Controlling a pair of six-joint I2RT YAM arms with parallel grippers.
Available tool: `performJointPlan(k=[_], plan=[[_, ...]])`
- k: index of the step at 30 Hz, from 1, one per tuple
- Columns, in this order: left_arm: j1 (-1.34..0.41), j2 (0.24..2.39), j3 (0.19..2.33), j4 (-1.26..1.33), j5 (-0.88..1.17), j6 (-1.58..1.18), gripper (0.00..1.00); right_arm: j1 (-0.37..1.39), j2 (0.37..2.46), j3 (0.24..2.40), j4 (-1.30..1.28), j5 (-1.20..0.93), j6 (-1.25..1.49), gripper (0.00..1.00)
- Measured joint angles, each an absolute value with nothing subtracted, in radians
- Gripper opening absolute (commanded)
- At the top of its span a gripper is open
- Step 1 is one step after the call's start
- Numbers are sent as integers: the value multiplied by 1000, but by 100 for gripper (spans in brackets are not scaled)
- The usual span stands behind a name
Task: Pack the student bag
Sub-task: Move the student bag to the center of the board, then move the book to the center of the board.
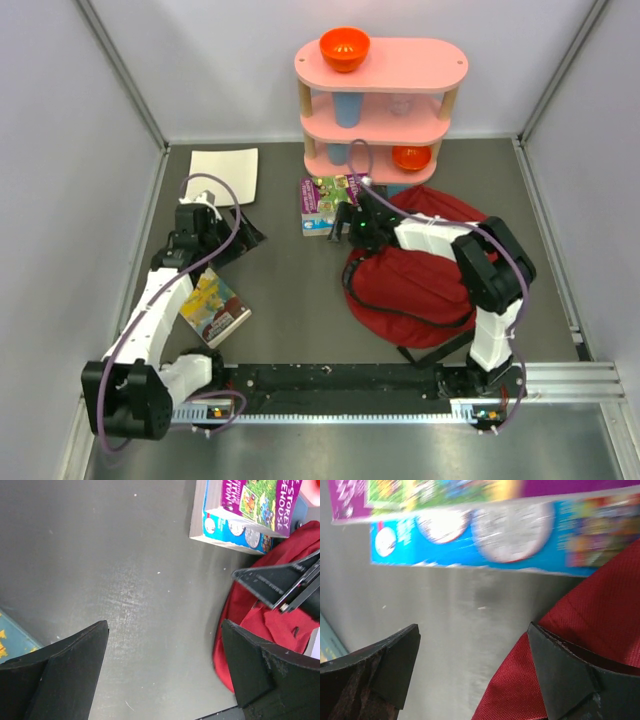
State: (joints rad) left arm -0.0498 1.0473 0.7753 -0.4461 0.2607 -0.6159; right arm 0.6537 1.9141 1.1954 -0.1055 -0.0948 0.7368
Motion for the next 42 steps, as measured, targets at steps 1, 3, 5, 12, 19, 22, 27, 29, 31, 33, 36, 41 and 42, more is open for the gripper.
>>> performJointPlan(k=[1,3,5,12,19,22,27,29,31,33,36,41,42], plan=[[-59,1056,781,-446,261,-610,99,629,1895,1171,-105,-82,738,90],[-81,1079,799,-444,261,-599,99,560,1860,1125,-97,-73,737,90],[-105,1105,819,-437,257,-590,99,500,1833,1093,-89,-68,726,90],[-134,1218,870,-358,275,-569,99,430,1796,1089,-133,-115,644,91],[-149,1384,976,-261,345,-544,99,416,1794,1215,-153,-135,631,92],[-152,1441,1011,-212,381,-544,99,400,1797,1269,-157,-134,631,92],[-154,1557,1053,-118,440,-545,99,390,1845,1334,-120,-141,630,93],[-155,1623,1073,-67,465,-548,99,390,1882,1343,-112,-139,630,93],[-157,1674,1084,-31,483,-551,99,390,1916,1349,-115,-130,632,93],[-159,1727,1098,2,499,-551,99,390,1953,1356,-118,-123,635,93],[-165,1781,1118,38,510,-552,99,390,1988,1357,-105,-118,641,94],[-175,1856,1153,117,535,-575,97,390,2019,1357,-64,-141,645,94],[-177,1868,1158,129,538,-580,96,390,2027,1357,-49,-156,645,95]])
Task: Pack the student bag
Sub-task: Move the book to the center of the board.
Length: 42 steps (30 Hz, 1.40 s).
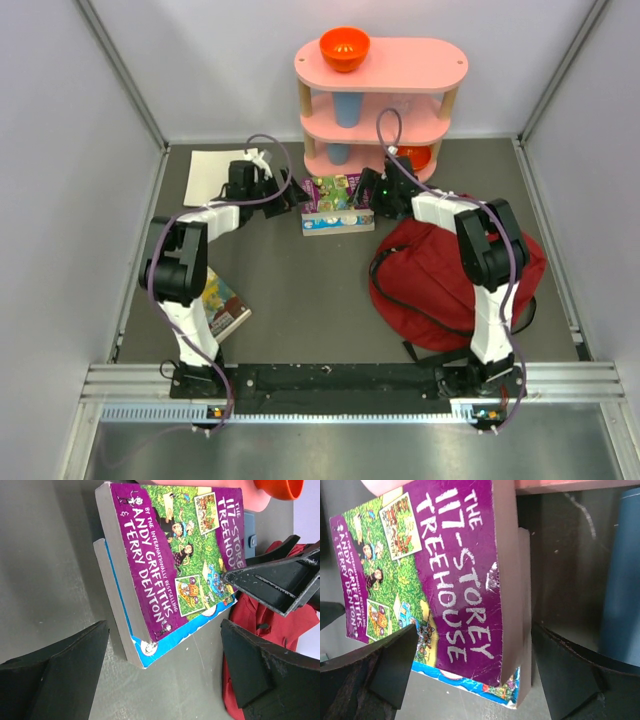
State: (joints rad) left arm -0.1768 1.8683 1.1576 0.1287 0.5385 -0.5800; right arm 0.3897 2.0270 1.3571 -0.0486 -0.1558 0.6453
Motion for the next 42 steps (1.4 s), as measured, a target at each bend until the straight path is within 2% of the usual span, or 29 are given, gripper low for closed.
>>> performJointPlan(k=[7,11,20,24,30,36,42], plan=[[-181,1874,1105,149,521,-604,99,406,2083,1398,-19,-254,616,95],[-178,1681,972,54,414,-579,99,471,2136,1490,-70,-250,556,95],[-155,1028,837,-145,107,-467,99,645,2218,1631,-141,-210,500,94],[-152,921,817,-227,24,-436,99,686,2219,1639,-154,-202,490,94],[-151,912,782,-337,10,-427,99,722,2208,1639,-180,-197,498,95],[-151,883,781,-380,37,-419,99,642,2000,1423,-217,-147,497,96],[-151,867,781,-382,79,-419,99,406,1801,1307,-188,-41,489,96]])
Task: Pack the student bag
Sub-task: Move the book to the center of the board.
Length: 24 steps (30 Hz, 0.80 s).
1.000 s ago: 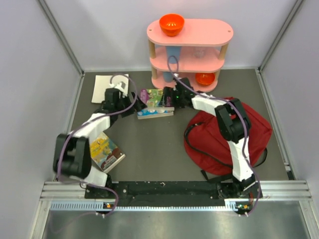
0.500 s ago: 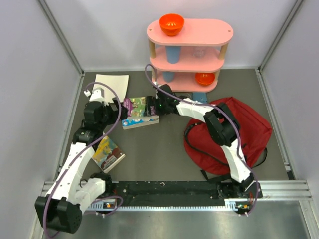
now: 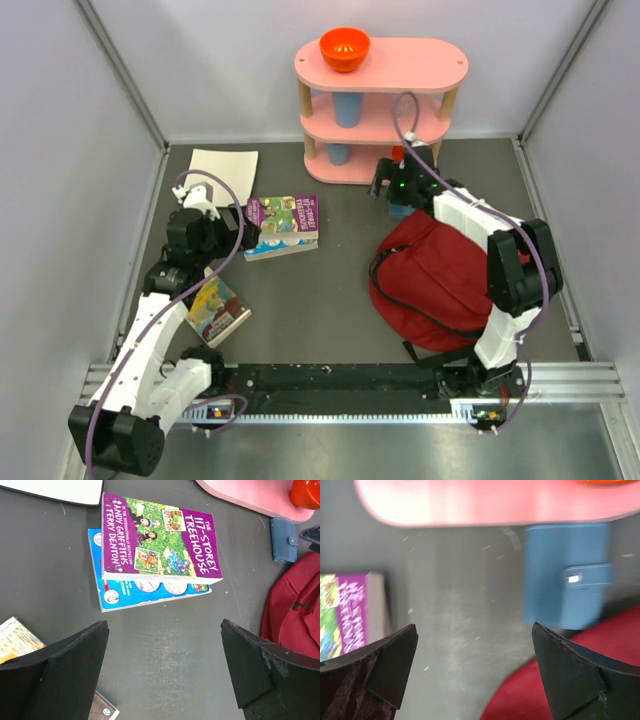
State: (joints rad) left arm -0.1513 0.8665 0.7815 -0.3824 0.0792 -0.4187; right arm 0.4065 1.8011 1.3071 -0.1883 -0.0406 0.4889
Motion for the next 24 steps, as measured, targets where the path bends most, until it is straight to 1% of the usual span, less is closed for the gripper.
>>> performJointPlan(k=[4,7,12,17,19,21,22,23,24], plan=[[-151,867,781,-383,101,-419,99,319,1795,1259,-164,25,488,96],[-151,867,781,-383,116,-419,99,280,1821,1238,-157,34,488,96],[-151,867,777,-384,134,-419,99,234,1905,1250,-141,28,477,96],[-151,866,768,-392,138,-419,99,214,1970,1313,-149,10,460,95],[-151,866,768,-395,141,-419,99,210,1995,1335,-134,-12,446,92],[-151,866,767,-397,142,-419,99,206,2010,1337,-122,-33,437,87],[-151,866,766,-396,144,-419,99,205,2012,1340,-120,-42,435,87],[-151,867,764,-397,147,-419,99,202,2016,1346,-125,-57,429,83],[-151,867,762,-396,149,-419,99,200,2019,1349,-126,-65,426,70]])
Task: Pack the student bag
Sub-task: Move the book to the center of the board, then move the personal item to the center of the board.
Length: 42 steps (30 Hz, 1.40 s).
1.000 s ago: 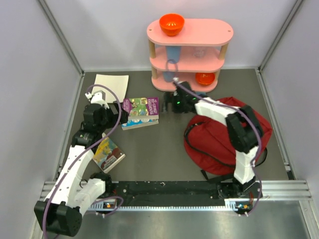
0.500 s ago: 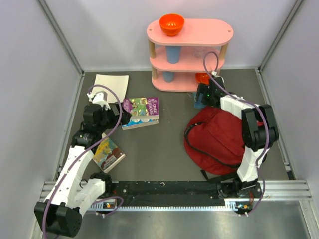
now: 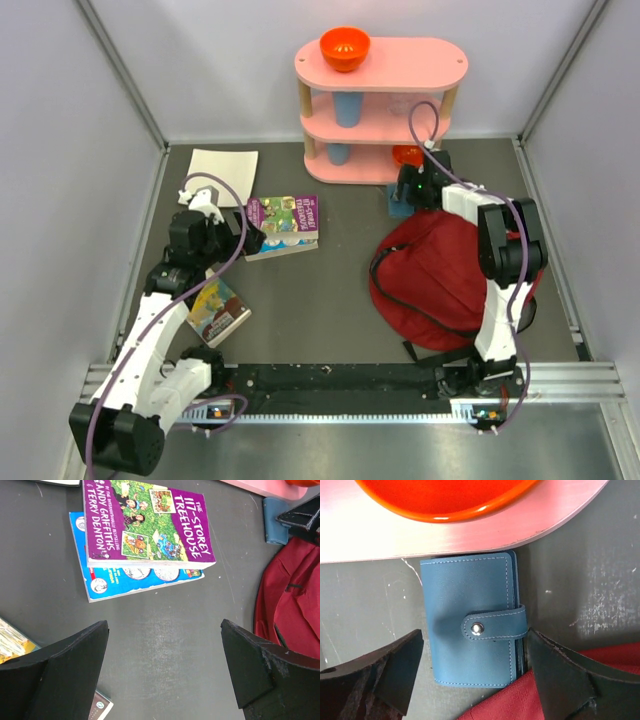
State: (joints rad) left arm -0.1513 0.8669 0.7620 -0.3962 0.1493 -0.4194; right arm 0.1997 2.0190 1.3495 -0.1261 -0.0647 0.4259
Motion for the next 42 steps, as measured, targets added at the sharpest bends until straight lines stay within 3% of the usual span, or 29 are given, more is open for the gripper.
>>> performJointPlan(k=[5,6,7,10,11,12,20,29,42], plan=[[-151,889,761,-395,184,-420,99,197,2033,1364,-147,-93,426,55],[-151,894,760,-395,191,-420,99,198,2037,1371,-158,-93,434,44],[-151,895,758,-394,197,-420,99,199,2038,1373,-162,-96,440,41],[-151,895,752,-392,209,-421,99,205,2040,1367,-167,-107,455,16],[-151,895,749,-389,213,-421,99,208,2040,1362,-163,-115,466,3],[-151,895,748,-389,217,-420,99,213,2041,1361,-162,-118,466,1],[-151,894,742,-390,220,-420,99,287,2026,1304,-76,-126,497,0],[-151,862,740,-405,207,-416,99,405,1881,1084,-18,-211,536,0],[-151,842,740,-427,175,-408,99,670,1736,910,-36,-224,674,0]])
